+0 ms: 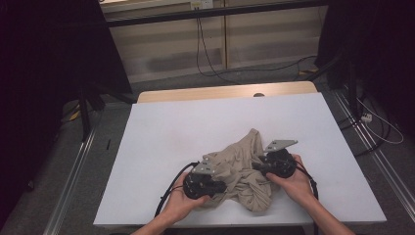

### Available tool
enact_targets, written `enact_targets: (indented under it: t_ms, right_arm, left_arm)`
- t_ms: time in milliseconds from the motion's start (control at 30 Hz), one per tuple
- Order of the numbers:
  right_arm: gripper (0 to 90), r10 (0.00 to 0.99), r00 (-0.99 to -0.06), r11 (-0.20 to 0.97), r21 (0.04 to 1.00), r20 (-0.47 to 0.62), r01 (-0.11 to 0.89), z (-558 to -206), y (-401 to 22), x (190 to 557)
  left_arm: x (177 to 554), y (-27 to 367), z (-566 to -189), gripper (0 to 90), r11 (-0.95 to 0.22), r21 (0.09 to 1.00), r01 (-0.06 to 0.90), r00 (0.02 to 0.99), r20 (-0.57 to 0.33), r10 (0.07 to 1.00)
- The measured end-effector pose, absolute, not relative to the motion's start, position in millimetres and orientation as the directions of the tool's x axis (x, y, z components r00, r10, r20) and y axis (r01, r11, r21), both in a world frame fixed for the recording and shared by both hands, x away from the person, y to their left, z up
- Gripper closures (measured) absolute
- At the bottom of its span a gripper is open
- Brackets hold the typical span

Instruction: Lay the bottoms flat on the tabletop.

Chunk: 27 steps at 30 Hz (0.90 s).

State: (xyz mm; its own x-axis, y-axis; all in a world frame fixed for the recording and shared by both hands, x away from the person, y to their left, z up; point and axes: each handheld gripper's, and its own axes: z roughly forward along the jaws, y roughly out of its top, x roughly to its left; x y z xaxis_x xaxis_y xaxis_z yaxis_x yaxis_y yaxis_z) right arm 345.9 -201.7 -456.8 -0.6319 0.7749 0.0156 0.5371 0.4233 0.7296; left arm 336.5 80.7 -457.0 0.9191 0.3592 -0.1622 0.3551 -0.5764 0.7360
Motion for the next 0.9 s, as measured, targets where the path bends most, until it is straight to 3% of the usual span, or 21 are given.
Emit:
enact_targets:
  t_ms: [100, 233, 300, 367, 433, 467, 500, 633, 733, 900]
  right_arm:
    - [87.8, 0.756, -0.654, 0.437, 0.722, 0.029, 0.536, -454.3, -203.3, 333.4]
    - [88.5, 0.726, -0.684, 0.447, 0.708, 0.070, 0.547, -451.0, -203.3, 306.9]
    - [88.4, 0.724, -0.686, 0.450, 0.706, 0.070, 0.547, -450.1, -203.6, 301.4]
    - [84.3, 0.728, -0.681, 0.436, 0.711, 0.084, 0.553, -448.4, -206.6, 293.8]
    - [71.2, 0.742, -0.667, 0.416, 0.739, 0.061, 0.530, -445.8, -210.9, 290.5]
    - [68.7, 0.748, -0.662, 0.406, 0.756, 0.048, 0.513, -443.4, -213.1, 291.9]
    - [57.6, 0.756, -0.653, 0.379, 0.785, 0.043, 0.490, -437.4, -218.2, 300.1]
    - [54.1, 0.784, -0.619, 0.334, 0.812, 0.042, 0.479, -425.5, -227.1, 323.8]
    - [55.4, 0.801, -0.598, 0.327, 0.813, 0.032, 0.481, -420.0, -230.0, 337.9]
    - [66.9, 0.855, -0.519, 0.286, 0.817, 0.018, 0.500, -419.6, -237.4, 384.4]
  left_arm:
    - [329.3, 83.3, -453.3, 66.2, -0.600, 0.738, 0.310, 0.935, -0.121, 0.334]
    - [321.9, 92.8, -439.9, 55.6, -0.552, 0.780, 0.294, 0.932, -0.107, 0.345]
    - [322.1, 95.2, -437.0, 54.8, -0.544, 0.786, 0.293, 0.931, -0.107, 0.348]
    - [322.9, 100.1, -431.2, 50.7, -0.521, 0.801, 0.295, 0.923, -0.099, 0.371]
    - [326.1, 105.4, -425.5, 50.5, -0.505, 0.806, 0.309, 0.911, -0.098, 0.401]
    - [328.1, 108.0, -423.1, 48.2, -0.484, 0.816, 0.315, 0.909, -0.112, 0.403]
    - [331.8, 112.6, -416.7, 42.5, -0.458, 0.832, 0.313, 0.896, -0.099, 0.432]
    - [344.6, 121.0, -407.1, 34.7, -0.388, 0.869, 0.307, 0.868, -0.088, 0.488]
    - [356.4, 121.0, -406.7, 32.4, -0.387, 0.867, 0.315, 0.850, -0.075, 0.522]
    - [390.6, 117.6, -420.7, 26.2, -0.359, 0.852, 0.380, 0.788, -0.095, 0.609]
